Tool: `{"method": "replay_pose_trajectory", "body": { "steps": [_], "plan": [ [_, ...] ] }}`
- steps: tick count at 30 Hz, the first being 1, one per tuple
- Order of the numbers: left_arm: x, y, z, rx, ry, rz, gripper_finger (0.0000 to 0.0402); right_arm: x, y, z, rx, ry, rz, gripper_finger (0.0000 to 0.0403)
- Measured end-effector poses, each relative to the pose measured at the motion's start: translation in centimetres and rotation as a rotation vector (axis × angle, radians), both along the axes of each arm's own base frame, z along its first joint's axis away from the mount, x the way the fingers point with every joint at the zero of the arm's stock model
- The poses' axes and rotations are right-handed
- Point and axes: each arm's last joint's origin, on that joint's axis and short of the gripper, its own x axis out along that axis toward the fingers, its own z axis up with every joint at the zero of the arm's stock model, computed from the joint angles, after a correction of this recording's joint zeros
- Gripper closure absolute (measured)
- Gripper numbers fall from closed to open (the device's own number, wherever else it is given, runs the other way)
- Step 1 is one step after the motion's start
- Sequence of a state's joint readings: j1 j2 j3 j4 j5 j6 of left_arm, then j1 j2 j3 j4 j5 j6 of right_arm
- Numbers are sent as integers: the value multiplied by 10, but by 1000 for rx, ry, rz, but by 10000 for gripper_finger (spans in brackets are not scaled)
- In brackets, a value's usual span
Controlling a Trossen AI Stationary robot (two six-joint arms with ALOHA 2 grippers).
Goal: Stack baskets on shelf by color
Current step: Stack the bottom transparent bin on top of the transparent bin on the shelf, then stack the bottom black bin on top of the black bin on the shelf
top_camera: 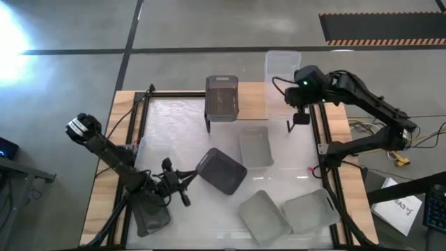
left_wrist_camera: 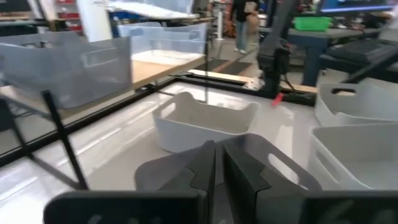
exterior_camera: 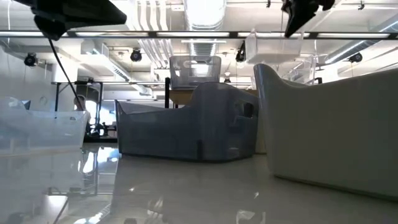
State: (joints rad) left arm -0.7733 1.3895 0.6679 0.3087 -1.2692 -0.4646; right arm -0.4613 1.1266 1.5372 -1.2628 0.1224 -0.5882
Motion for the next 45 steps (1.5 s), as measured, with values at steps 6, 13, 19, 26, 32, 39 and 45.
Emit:
{"method": "replay_pose_trajectory", "body": {
  "steps": [6,13,19,26,32,39,45],
  "plan": [
    [2,-2,3,-6,9,-55,389,-1,-1,-18,134,201,32,394],
    [2,-2,2,-11,11,-57,389,-3,0,-18,145,216,24,394],
    [2,-2,2,-12,10,-57,389,0,-2,-20,152,224,16,394],
    [2,-2,2,-12,10,-58,389,8,-6,-28,165,258,-20,349],
    [2,-2,1,-12,11,-60,389,6,-7,-22,146,241,-92,286],
    [2,-2,1,3,19,-62,389,-2,11,-7,227,72,-294,276],
    [3,-4,5,69,55,-95,389,2,70,-11,266,-193,-126,317]
  ]
}}
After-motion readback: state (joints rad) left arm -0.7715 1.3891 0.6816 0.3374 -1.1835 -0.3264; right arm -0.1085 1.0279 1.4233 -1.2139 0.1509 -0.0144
